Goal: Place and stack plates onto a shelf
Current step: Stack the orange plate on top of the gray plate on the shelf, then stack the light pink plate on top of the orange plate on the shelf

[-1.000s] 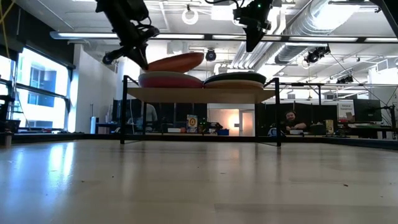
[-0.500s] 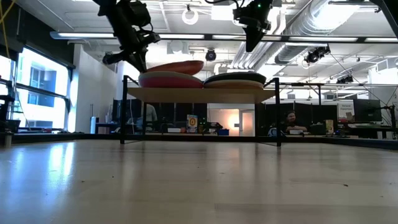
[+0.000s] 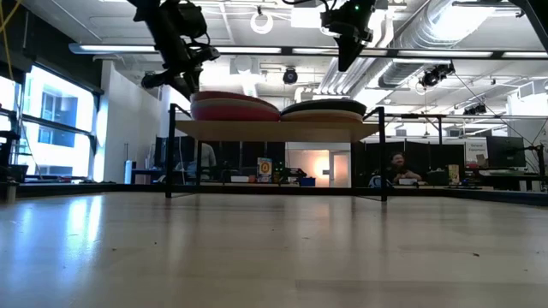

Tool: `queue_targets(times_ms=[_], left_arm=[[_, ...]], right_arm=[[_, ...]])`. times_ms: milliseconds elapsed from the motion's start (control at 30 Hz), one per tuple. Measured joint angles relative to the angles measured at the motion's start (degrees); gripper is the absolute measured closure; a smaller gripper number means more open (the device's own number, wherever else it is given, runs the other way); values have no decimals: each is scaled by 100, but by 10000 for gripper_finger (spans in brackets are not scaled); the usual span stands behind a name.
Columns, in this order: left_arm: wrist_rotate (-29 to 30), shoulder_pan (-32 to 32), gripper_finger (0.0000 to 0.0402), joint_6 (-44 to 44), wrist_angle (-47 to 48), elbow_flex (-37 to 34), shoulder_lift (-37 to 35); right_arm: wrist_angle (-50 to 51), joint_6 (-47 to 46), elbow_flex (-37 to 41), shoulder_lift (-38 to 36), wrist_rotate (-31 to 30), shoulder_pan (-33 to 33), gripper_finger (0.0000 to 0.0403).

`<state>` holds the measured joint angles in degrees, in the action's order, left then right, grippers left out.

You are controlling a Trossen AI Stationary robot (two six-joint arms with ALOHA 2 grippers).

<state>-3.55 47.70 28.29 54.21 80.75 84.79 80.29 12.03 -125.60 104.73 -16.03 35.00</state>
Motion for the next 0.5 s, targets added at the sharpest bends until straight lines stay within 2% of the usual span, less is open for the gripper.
queue_targets(times_ms=[333,500], left_arm=[[-66,-2,332,-105,-10,0,-3],[-134,-2,324,-195,-115,-2,-147]], right_arm=[[26,0,0,-2,-2,0,306],[365,-51,0,-2,108,-10,306]])
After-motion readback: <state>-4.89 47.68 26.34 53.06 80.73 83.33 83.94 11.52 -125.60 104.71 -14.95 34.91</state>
